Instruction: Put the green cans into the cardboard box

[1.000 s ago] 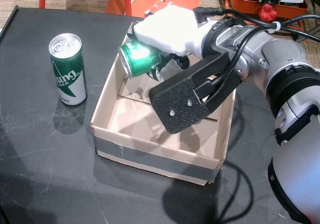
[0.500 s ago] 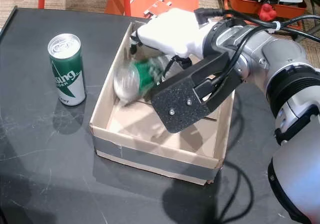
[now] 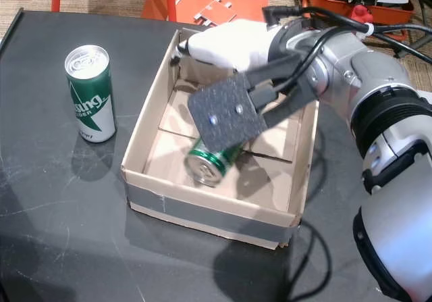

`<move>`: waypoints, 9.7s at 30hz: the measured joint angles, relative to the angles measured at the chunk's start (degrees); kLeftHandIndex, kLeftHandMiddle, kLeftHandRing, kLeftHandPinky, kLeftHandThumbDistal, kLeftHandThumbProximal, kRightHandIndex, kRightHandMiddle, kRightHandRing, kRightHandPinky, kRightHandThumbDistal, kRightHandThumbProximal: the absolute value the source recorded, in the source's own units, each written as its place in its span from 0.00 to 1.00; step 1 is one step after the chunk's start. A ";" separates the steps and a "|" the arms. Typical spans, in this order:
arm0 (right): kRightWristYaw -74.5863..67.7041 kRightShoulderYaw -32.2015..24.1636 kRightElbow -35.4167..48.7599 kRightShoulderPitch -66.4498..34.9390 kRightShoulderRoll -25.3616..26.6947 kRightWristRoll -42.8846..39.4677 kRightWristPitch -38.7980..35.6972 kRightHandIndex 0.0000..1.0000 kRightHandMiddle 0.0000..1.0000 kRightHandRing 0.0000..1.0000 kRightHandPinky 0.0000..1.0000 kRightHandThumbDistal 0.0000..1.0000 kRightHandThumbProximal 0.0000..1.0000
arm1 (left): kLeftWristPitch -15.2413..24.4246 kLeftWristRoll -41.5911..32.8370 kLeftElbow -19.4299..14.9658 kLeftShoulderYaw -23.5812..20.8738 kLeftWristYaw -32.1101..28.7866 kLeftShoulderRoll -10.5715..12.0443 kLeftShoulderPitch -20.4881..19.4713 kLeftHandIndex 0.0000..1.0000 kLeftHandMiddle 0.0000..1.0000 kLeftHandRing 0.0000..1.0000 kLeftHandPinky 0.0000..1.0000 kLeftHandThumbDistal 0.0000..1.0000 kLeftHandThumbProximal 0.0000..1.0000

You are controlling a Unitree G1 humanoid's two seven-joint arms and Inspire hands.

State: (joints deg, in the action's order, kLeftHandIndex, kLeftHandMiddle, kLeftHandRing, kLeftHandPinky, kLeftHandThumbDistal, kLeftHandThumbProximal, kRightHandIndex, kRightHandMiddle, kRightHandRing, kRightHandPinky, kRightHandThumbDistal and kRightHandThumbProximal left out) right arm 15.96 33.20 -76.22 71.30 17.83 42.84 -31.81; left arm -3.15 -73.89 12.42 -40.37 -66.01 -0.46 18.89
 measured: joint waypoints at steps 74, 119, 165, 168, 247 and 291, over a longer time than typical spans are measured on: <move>10.71 -37.34 8.27 -30.53 7.08 -42.76 -31.92 0.92 0.87 0.85 0.91 0.90 0.60 | 45.04 58.50 58.66 23.11 15.05 -11.53 27.95 1.00 1.00 1.00 1.00 1.00 0.40; 17.99 -42.67 4.49 -31.01 4.17 -45.79 -28.58 0.92 0.78 0.73 0.89 1.00 0.67 | 48.40 67.07 58.63 28.04 19.73 -22.13 32.75 1.00 1.00 1.00 1.00 1.00 0.27; 23.60 -47.06 4.68 -32.57 4.51 -48.58 -29.39 0.93 0.77 0.71 0.90 0.97 0.64 | 45.22 67.96 60.34 27.62 19.44 -19.14 30.30 1.00 1.00 1.00 1.00 1.00 0.31; 24.35 -47.29 4.68 -32.57 4.50 -48.84 -29.41 0.95 0.77 0.71 0.89 0.97 0.63 | 45.22 67.96 60.36 27.63 20.22 -18.56 30.07 1.00 1.00 1.00 1.00 1.00 0.31; 35.37 -52.33 4.86 -33.62 3.06 -56.30 -30.87 0.95 0.74 0.69 0.90 0.84 0.62 | 34.74 69.87 63.11 24.04 35.53 -14.18 29.46 1.00 1.00 1.00 1.00 1.00 0.32; 32.85 -51.77 5.25 -33.49 2.49 -56.03 -29.65 0.96 0.75 0.69 0.90 0.88 0.61 | 34.13 78.38 63.20 32.64 40.64 -14.47 25.71 1.00 1.00 1.00 1.00 0.99 0.34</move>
State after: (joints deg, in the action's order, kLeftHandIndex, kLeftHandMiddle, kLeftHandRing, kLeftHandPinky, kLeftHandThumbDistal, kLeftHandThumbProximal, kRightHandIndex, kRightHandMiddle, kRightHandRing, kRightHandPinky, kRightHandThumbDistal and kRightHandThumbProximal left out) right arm 48.81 -18.56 -70.97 37.81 20.32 -13.18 -61.46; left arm 30.98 4.49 75.62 -7.73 -25.38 -14.94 44.60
